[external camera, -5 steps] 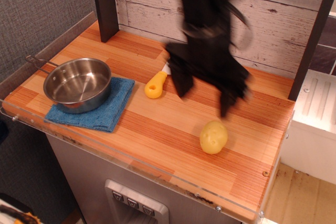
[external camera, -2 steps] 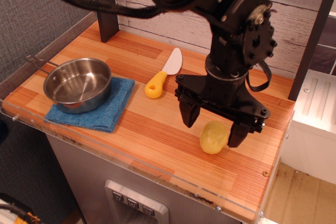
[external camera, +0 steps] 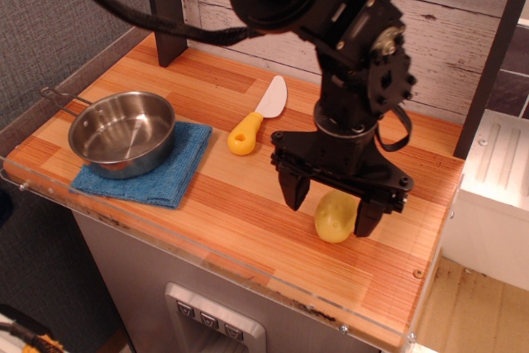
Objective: Place the potato inside the pot
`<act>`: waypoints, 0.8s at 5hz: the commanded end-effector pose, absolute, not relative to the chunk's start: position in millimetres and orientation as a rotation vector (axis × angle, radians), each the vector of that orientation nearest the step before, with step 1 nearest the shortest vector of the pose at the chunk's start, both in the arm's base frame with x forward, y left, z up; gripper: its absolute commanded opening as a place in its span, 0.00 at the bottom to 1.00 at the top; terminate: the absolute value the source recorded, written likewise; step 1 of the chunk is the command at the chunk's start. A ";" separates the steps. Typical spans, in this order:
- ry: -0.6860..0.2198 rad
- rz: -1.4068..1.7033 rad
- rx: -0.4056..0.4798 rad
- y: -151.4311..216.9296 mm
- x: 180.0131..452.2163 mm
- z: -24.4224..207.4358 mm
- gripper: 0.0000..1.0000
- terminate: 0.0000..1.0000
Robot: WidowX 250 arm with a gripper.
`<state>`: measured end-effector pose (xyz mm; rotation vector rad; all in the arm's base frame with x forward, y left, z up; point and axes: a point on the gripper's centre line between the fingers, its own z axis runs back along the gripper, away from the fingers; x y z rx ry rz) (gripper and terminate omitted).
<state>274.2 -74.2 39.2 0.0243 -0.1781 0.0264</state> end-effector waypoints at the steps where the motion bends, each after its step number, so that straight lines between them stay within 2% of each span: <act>1: -0.208 0.081 -0.049 -74.3 299.8 35.6 1.00 0.00; 4: -0.189 0.101 -0.095 -77.0 298.3 29.8 1.00 0.00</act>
